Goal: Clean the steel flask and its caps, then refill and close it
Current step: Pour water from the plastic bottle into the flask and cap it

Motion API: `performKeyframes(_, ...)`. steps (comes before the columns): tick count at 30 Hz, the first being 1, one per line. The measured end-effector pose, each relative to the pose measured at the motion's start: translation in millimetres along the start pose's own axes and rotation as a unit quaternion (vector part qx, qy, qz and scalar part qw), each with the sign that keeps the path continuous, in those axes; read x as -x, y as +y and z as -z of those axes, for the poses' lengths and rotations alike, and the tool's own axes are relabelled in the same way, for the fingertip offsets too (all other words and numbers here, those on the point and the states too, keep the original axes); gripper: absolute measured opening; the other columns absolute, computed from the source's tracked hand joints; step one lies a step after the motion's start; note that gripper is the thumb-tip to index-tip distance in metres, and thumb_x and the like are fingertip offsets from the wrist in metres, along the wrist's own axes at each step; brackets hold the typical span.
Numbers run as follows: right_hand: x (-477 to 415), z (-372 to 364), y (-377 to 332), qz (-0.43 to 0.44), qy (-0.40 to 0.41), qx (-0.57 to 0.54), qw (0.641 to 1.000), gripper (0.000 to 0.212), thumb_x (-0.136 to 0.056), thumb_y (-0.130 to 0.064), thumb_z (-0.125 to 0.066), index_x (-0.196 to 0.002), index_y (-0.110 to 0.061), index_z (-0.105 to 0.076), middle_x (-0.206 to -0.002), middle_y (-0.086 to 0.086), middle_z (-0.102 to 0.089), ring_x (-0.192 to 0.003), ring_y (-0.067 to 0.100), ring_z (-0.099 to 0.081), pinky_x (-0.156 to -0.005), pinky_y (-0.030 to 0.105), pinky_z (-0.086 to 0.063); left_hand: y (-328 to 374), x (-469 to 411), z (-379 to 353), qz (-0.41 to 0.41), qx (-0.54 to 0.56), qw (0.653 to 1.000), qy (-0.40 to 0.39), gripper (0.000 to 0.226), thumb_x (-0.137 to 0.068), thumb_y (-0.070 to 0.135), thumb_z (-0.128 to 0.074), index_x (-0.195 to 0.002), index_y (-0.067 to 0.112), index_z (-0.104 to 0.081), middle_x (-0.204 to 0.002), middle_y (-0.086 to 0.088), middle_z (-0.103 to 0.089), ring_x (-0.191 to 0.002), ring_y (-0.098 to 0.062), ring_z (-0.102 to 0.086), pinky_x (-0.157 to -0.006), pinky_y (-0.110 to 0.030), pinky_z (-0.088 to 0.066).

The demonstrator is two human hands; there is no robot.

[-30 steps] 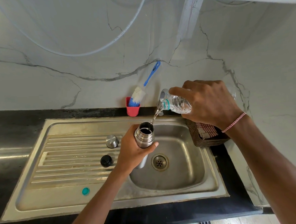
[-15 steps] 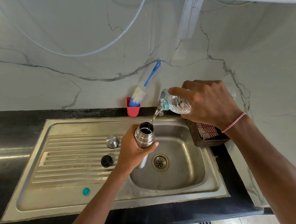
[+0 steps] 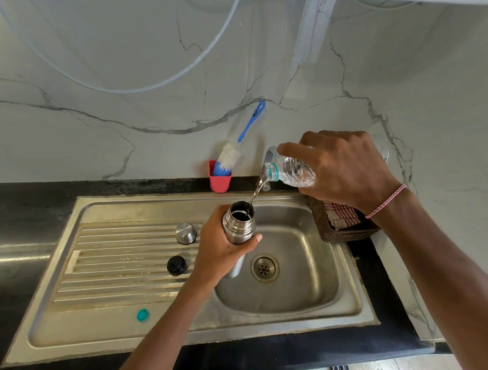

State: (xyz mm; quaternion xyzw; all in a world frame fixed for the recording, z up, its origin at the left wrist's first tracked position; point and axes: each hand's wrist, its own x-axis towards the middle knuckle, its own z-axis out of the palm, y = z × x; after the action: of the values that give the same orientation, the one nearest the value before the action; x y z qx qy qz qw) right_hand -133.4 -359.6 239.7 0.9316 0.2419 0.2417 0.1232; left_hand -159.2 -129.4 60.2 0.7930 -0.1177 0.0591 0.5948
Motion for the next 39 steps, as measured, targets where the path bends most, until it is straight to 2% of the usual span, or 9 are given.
performKeyframes(17,0.0,1.0,-1.6,0.005,0.002,-0.001,1.000,0.061,-0.073,-0.038,-0.084,-0.129,-0.033,-0.060,-0.097,-0.001,-0.071,-0.074,0.026,-0.066,-0.057,0.027,-0.041,0.9,1.1,-0.3,-0.006,-0.002,1.000,-0.005,0.062,-0.068,0.021,-0.097,-0.117,0.020,-0.060,-0.103,0.010,-0.071,-0.094,-0.005,-0.069,-0.079,-0.010,-0.048)
performKeyframes(25,-0.2,2.4,-1.8,0.005,-0.006,0.002,1.000,0.061,-0.075,-0.038,-0.083,-0.131,-0.034,-0.059,-0.099,-0.001,-0.071,-0.076,0.026,-0.067,-0.059,0.029,-0.049,0.2,2.5,-0.6,-0.006,-0.002,1.000,-0.007,0.063,-0.068,0.022,-0.098,-0.118,0.021,-0.060,-0.104,0.010,-0.072,-0.095,-0.007,-0.069,-0.081,-0.012,-0.050)
performKeyframes(30,0.1,2.9,-2.9,0.002,0.000,0.003,1.000,0.060,-0.074,-0.037,-0.084,-0.129,-0.033,-0.061,-0.097,0.000,-0.071,-0.075,0.026,-0.067,-0.058,0.027,-0.043,1.7,2.5,-0.8,-0.008,-0.004,1.000,-0.006,0.062,-0.068,0.021,-0.098,-0.118,0.020,-0.060,-0.103,0.011,-0.071,-0.095,-0.006,-0.069,-0.080,-0.010,-0.049)
performKeyframes(34,-0.6,4.3,-3.7,-0.002,0.002,0.009,1.000,0.060,-0.072,-0.036,-0.084,-0.128,-0.033,-0.062,-0.096,-0.001,-0.071,-0.074,0.026,-0.067,-0.059,0.025,-0.032,2.2,2.6,-0.5,-0.008,-0.003,1.000,-0.005,0.062,-0.068,0.021,-0.098,-0.117,0.019,-0.060,-0.103,0.010,-0.071,-0.095,-0.007,-0.069,-0.080,-0.011,-0.048)
performKeyframes(39,-1.0,4.8,-5.8,-0.001,-0.005,0.013,1.000,0.060,-0.072,-0.036,-0.085,-0.128,-0.034,-0.061,-0.096,-0.002,-0.070,-0.073,0.024,-0.066,-0.059,0.025,-0.030,3.0,3.0,-0.2,-0.005,-0.004,1.000,-0.005,0.062,-0.068,0.022,-0.098,-0.117,0.020,-0.061,-0.102,0.010,-0.072,-0.093,-0.007,-0.069,-0.079,-0.010,-0.048)
